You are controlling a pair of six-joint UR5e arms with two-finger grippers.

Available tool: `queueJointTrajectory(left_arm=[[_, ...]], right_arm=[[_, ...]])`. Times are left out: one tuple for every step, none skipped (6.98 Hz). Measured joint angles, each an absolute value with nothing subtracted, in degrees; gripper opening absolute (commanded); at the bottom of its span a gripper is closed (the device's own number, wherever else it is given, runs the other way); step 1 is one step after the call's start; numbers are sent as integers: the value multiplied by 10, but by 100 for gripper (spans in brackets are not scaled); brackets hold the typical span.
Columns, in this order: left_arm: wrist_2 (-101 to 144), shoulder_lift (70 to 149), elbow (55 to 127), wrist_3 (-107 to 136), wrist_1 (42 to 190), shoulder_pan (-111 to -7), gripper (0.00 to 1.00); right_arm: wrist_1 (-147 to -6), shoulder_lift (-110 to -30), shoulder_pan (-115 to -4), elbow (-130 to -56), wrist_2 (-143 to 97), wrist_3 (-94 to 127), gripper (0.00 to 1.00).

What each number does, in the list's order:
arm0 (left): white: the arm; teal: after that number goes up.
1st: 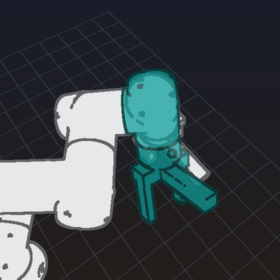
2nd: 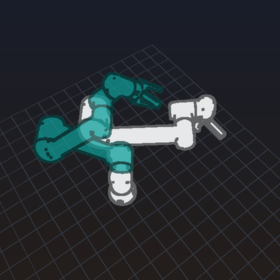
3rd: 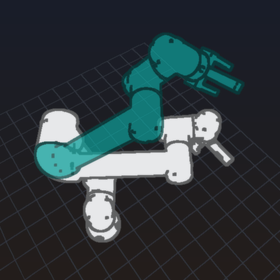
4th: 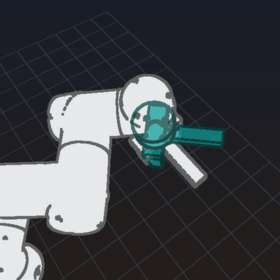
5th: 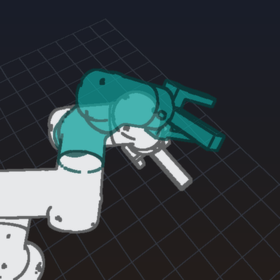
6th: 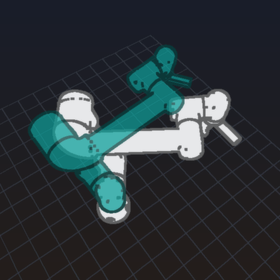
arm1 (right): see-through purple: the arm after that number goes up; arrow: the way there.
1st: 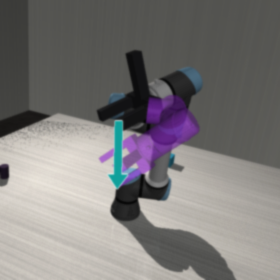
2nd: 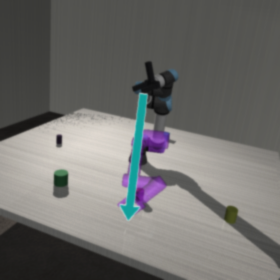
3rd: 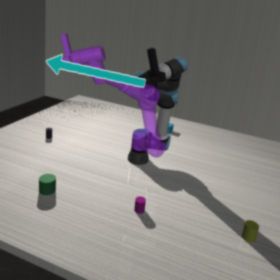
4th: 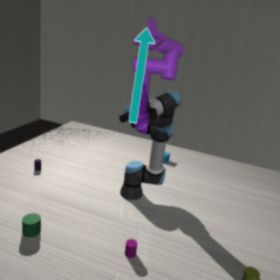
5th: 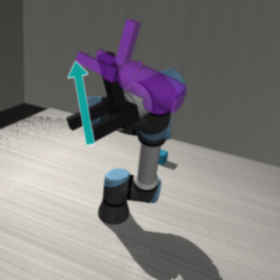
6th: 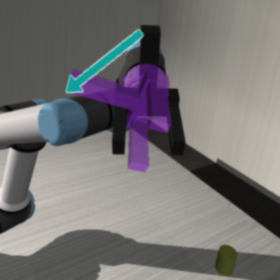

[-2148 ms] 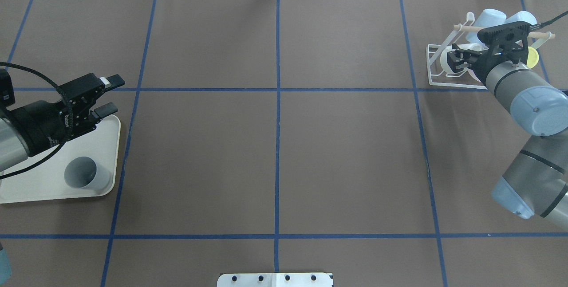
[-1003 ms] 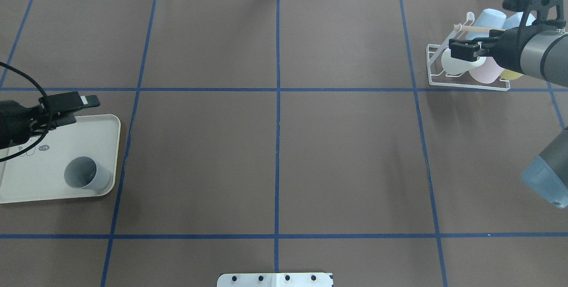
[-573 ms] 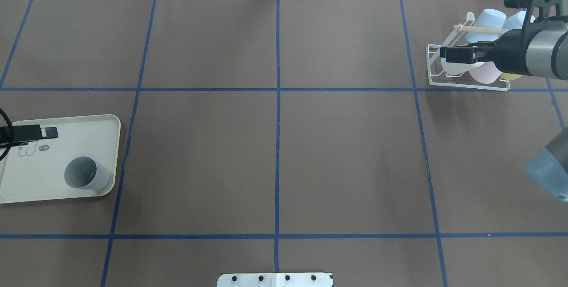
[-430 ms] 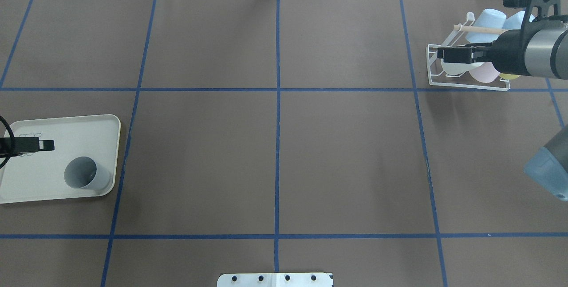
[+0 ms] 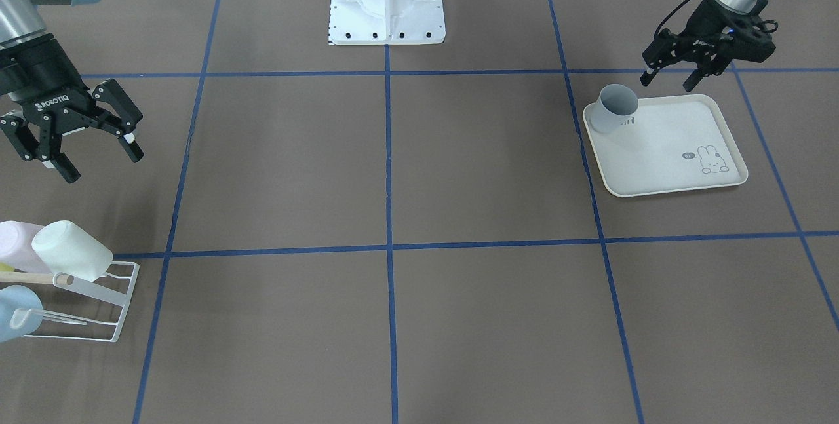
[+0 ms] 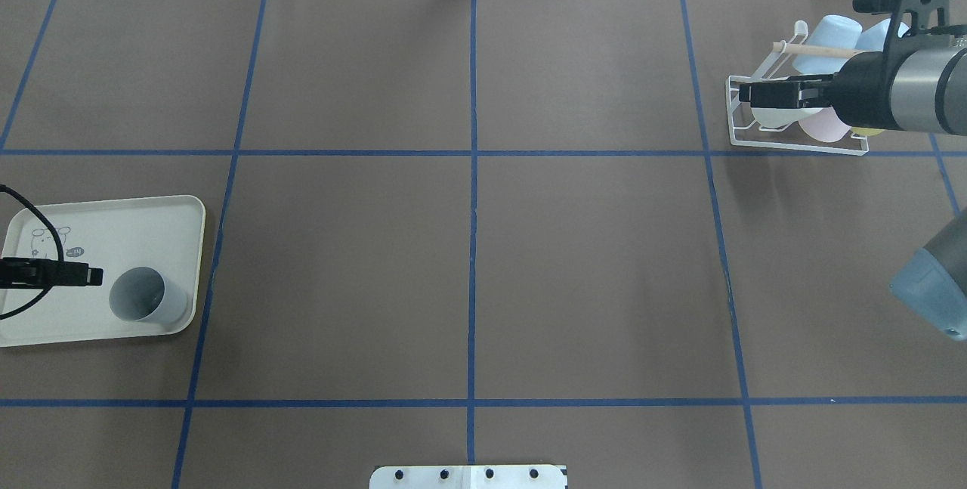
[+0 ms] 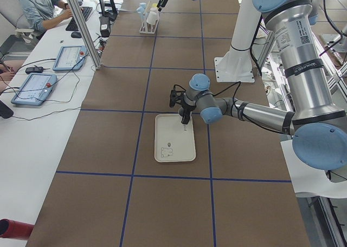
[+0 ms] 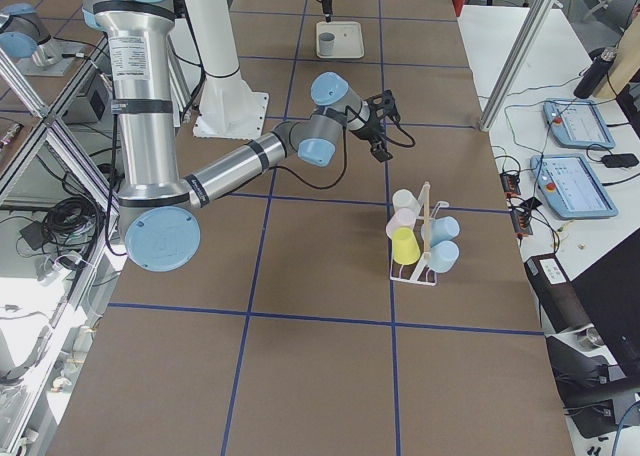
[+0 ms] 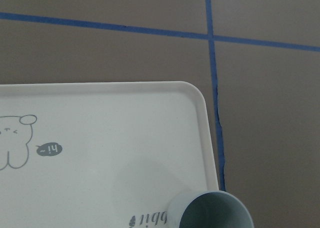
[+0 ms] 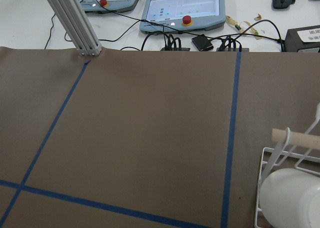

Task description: Transfer IKEA cup to right arm and place on rack

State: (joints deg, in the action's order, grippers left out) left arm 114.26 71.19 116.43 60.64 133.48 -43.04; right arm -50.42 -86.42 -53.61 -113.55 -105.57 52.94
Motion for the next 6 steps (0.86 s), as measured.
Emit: queueJointTrajectory(left_arm=[[1142,730,1142,602,1325,-410,100],[1141,742,1127,601,1322,-397,95],[1141,746,1121,600,1321,-391,49],[1141,747,1120,600,1321,-389,5],[1141,747,1119,600,1320,-388,0],[1141,747,1120,600,1320,-388,0]], right_arm=[[-504,-863,-536,-1135,-1058,530,100],[-504,-863,-536,-1135,-1060,531,100],[-504,-862,-536,-1135,-1062,531,100],[-504,-861,-536,-1135,-1063,531,100],[-504,-861,-536,-1135,-1063,531,100],[-504,-860,-536,-1135,-1063,531,100]])
